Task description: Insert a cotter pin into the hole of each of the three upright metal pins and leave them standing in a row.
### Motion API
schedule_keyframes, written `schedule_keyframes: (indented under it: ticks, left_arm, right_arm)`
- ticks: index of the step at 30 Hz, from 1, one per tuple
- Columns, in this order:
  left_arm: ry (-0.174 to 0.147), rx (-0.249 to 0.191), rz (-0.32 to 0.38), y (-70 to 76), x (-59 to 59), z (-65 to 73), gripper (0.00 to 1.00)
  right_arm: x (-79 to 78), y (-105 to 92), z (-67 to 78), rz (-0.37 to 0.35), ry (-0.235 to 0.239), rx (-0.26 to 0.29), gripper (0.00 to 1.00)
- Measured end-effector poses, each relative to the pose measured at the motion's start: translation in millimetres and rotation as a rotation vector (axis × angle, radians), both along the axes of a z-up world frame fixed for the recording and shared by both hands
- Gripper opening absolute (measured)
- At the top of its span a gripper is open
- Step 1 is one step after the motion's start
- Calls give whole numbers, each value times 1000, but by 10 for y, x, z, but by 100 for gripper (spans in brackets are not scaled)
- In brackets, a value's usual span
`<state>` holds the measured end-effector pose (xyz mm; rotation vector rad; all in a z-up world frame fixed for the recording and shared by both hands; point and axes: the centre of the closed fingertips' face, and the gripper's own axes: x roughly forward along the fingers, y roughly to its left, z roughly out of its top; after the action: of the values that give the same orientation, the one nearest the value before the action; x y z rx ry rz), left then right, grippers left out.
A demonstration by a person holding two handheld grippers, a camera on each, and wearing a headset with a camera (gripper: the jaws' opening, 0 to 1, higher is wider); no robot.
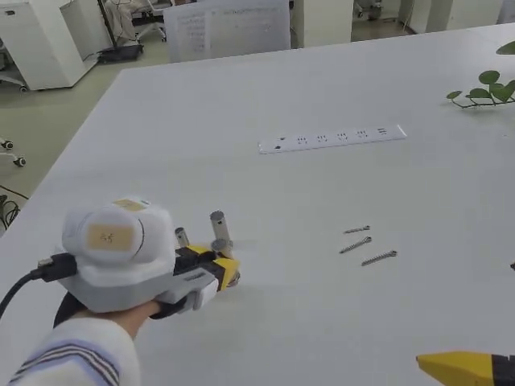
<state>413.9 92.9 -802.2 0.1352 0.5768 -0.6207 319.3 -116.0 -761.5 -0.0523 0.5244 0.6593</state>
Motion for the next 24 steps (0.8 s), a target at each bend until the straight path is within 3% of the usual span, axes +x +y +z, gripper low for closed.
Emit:
schedule_keyframes:
  ticks: [5,24]
  left_arm:
    - [9,-28,-22,-20,-48,31,10]
    - [1,11,-164,-83,-256,74,10]
  right_arm:
    - [-4,0,0,-1,1,1,96]
    - [-22,2,-15,0,8,-2,96]
